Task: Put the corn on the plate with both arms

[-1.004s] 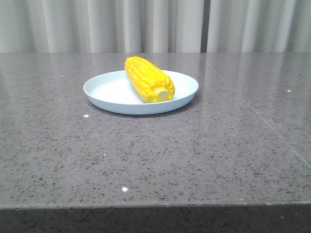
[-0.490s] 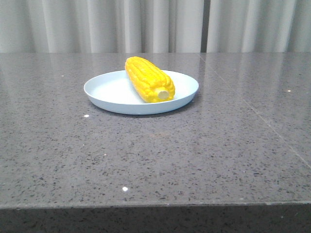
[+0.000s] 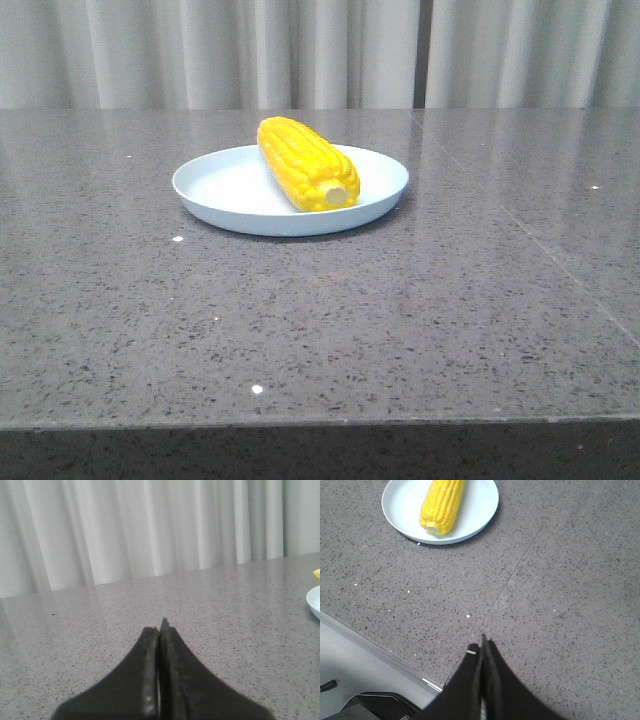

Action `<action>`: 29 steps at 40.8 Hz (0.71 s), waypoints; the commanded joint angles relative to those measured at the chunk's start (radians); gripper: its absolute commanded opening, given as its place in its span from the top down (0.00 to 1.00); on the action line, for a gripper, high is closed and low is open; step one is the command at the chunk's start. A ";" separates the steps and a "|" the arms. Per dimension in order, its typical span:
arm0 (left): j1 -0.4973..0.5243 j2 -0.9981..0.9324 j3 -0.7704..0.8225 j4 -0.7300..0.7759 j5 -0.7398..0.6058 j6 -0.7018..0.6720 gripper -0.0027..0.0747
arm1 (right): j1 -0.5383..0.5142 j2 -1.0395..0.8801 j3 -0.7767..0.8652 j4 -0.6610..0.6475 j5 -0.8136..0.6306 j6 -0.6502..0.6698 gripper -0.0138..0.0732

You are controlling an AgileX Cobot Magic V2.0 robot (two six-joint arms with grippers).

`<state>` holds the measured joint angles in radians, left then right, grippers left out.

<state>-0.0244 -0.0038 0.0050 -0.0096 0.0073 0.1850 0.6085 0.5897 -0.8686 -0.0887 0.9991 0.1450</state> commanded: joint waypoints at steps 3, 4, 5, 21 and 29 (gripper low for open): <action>0.003 -0.021 0.004 -0.012 -0.074 -0.002 0.99 | 0.001 -0.002 -0.020 -0.020 -0.060 -0.010 0.92; 0.003 -0.021 0.004 -0.012 -0.074 -0.002 0.99 | 0.001 -0.009 -0.019 -0.020 -0.061 -0.010 0.92; 0.003 -0.021 0.004 -0.012 -0.074 -0.002 0.99 | -0.004 -0.015 -0.017 -0.020 -0.061 -0.010 0.92; 0.003 -0.021 0.004 -0.012 -0.074 -0.002 0.99 | -0.395 -0.357 0.423 0.131 -0.556 -0.175 0.91; 0.003 -0.021 0.004 -0.012 -0.074 -0.002 0.99 | -0.554 -0.542 0.688 0.136 -0.811 -0.174 0.92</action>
<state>-0.0244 -0.0038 0.0050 -0.0096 0.0073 0.1850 0.0943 0.0867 -0.2224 0.0409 0.3711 -0.0155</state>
